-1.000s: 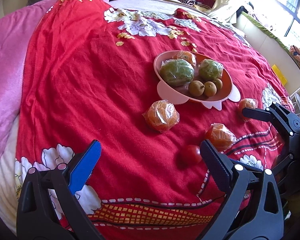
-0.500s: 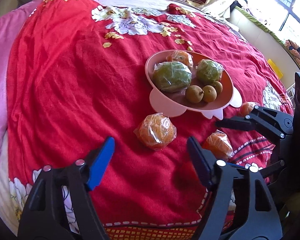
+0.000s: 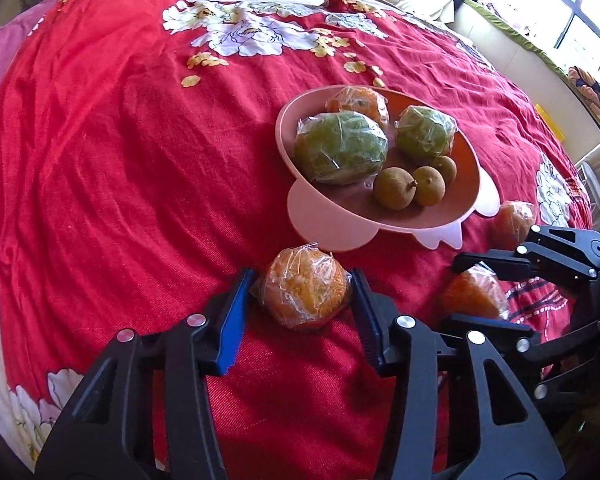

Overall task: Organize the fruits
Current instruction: 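Grasp a wrapped orange with the left tool while the right tool grasps another wrapped orange, then lift and carry both wrapped oranges over the pink bowl with both tools, then open the right tool to drop its orange while the left tool releases its orange into the bowl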

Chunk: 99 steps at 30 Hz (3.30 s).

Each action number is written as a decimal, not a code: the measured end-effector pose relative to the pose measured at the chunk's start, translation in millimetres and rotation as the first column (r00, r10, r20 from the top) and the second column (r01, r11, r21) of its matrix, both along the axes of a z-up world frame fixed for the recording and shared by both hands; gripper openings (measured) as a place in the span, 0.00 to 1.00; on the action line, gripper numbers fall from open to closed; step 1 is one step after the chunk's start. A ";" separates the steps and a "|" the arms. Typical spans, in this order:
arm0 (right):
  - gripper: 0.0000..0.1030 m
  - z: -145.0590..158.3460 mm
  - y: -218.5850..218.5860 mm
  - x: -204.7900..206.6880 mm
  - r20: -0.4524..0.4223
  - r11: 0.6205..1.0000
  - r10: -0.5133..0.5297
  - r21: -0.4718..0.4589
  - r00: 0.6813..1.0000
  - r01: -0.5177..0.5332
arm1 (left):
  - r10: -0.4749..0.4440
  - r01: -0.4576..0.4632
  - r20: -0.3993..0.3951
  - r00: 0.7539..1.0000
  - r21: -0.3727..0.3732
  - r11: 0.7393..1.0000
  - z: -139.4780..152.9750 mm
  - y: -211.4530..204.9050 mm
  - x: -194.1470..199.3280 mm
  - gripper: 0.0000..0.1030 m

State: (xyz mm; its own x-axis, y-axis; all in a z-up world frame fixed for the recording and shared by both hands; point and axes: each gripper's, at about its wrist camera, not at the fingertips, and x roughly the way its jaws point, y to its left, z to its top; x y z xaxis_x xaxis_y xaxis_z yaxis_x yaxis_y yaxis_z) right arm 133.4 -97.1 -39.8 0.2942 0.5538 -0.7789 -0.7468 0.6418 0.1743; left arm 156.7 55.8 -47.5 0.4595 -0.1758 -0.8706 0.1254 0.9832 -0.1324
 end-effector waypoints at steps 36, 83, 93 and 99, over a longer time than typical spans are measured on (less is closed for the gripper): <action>0.37 64.4 -42.4 28.5 0.094 0.986 -0.128 0.118 0.987 0.117 | -0.034 0.042 0.117 0.993 -0.068 0.997 62.4 -16.1 2.5 0.35; 0.37 38.5 -31.7 76.5 0.081 0.987 -0.148 0.076 0.986 0.142 | -0.079 0.081 0.047 0.996 -0.047 0.996 24.4 -37.6 35.3 0.35; 0.37 28.4 -27.1 78.0 0.076 0.988 -0.151 0.055 0.986 0.147 | -0.078 0.080 0.046 0.996 -0.050 0.996 23.3 -36.9 35.7 0.35; 0.38 26.8 -28.6 79.3 0.074 0.986 -0.161 0.057 0.984 0.157 | -0.077 0.079 0.046 0.996 -0.052 0.995 23.8 -36.4 35.7 0.35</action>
State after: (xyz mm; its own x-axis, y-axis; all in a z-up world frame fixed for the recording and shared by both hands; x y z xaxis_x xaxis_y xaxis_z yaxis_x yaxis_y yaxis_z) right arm 212.7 -125.7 -12.9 0.4407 0.5331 -0.7222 -0.6485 0.7454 0.1544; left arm 192.4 19.4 -23.7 0.4804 -0.2585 -0.8381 0.2086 0.9618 -0.1770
